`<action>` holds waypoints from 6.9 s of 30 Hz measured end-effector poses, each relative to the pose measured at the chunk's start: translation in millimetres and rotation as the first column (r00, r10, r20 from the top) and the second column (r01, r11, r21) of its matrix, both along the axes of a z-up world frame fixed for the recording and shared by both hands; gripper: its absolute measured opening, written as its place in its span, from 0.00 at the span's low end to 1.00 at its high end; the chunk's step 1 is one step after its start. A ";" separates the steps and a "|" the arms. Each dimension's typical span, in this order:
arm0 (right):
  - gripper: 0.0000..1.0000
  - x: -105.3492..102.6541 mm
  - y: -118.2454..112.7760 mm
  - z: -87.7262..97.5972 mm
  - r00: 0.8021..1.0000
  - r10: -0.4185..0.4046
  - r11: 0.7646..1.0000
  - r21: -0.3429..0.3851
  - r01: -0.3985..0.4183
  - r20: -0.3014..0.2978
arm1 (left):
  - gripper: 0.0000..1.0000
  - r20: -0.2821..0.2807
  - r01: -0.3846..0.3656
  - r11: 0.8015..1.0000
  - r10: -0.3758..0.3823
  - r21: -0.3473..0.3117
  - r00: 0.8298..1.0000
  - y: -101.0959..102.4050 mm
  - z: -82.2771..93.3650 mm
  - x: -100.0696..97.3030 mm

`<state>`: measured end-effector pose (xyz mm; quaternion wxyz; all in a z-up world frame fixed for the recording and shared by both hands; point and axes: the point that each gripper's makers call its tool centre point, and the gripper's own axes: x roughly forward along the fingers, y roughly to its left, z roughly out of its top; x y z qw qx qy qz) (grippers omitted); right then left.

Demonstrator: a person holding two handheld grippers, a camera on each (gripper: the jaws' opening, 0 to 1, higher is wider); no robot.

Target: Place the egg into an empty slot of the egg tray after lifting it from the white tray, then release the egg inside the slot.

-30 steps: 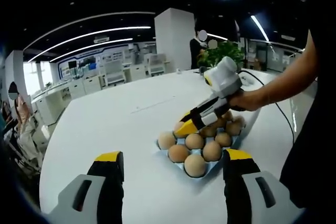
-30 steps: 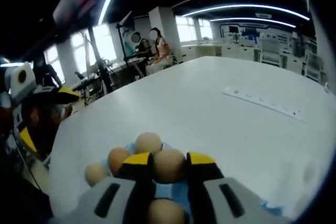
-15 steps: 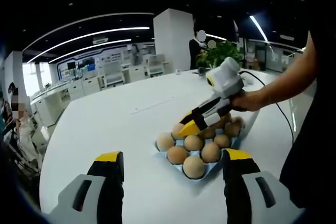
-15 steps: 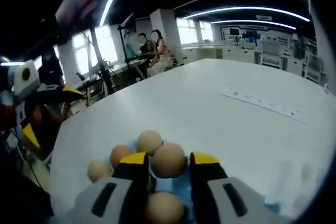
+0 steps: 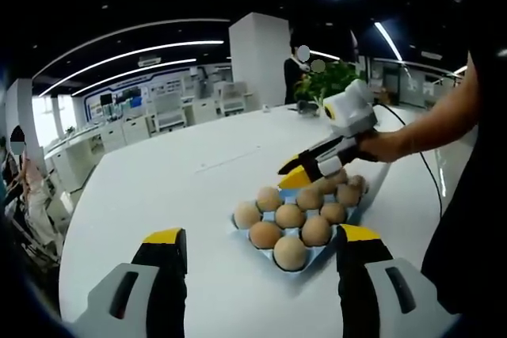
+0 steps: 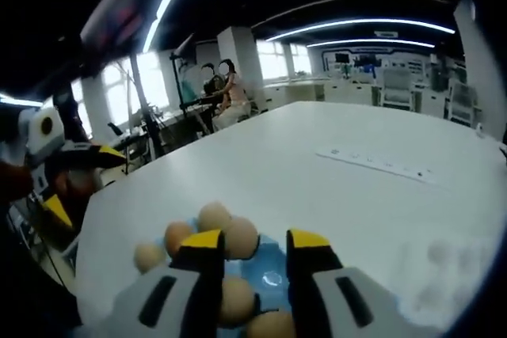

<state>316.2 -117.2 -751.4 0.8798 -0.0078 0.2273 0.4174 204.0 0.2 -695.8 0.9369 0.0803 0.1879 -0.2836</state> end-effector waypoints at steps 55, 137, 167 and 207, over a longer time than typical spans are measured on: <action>0.31 23.4 -237.5 10.8 0.821 -0.557 0.822 -0.055 0.567 0.128 | 0.78 0.007 0.016 1.000 -0.016 0.006 1.000 -6.2 1.1 1.0; 0.26 34.4 -211.9 36.4 0.850 -0.502 0.862 0.008 0.507 0.159 | 0.78 0.001 0.012 1.000 -0.012 0.008 1.000 -3.5 -0.1 -2.1; 0.26 15.0 -102.8 39.1 0.955 -0.264 0.964 0.034 0.262 0.135 | 0.78 -0.004 0.007 1.000 -0.007 0.010 1.000 -2.8 -1.0 -4.5; 0.26 4.9 -23.2 14.2 0.991 -0.052 0.998 -0.037 0.057 0.119 | 0.78 -0.004 0.006 1.000 -0.006 0.015 1.000 -0.4 -0.7 -2.4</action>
